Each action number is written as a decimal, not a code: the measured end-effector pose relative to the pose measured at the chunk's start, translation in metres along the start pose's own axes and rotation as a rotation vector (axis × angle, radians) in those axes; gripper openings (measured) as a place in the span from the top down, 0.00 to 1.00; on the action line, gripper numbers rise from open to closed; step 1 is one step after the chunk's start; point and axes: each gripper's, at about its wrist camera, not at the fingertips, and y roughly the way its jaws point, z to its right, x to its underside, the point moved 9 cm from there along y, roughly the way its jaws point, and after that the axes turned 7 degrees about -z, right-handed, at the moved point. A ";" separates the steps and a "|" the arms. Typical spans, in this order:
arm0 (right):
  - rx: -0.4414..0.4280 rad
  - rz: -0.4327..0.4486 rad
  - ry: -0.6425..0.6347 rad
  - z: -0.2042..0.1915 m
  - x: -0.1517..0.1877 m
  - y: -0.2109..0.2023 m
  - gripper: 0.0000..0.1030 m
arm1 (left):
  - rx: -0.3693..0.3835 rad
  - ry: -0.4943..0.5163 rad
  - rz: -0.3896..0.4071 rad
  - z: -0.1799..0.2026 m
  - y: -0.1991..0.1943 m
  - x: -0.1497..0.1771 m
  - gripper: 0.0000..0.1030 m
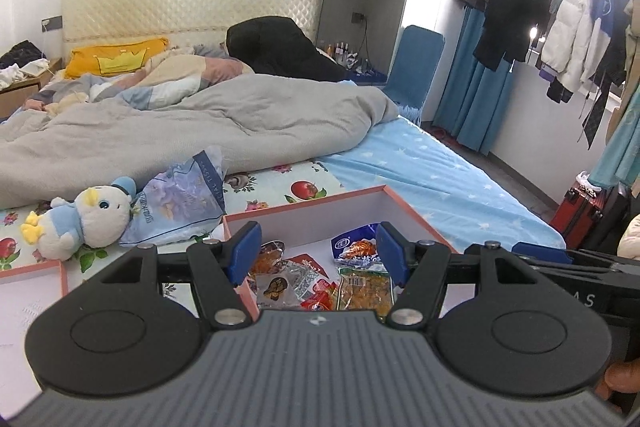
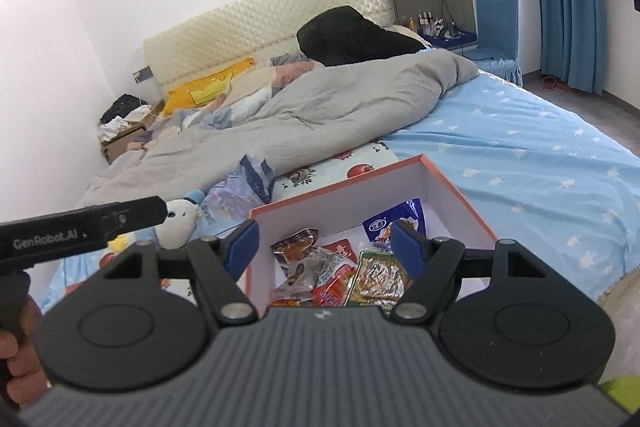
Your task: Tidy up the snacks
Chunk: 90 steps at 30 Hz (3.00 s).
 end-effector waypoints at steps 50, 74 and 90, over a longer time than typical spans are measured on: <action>0.055 0.032 -0.047 0.007 0.074 -0.046 0.28 | -0.016 -0.020 -0.001 -0.003 -0.045 0.082 0.31; 0.063 0.063 -0.017 0.013 0.066 -0.049 0.00 | -0.066 -0.070 -0.027 -0.016 -0.048 0.079 0.00; 0.061 0.061 -0.015 0.012 0.065 -0.051 0.00 | -0.073 -0.078 -0.026 -0.017 -0.052 0.078 0.00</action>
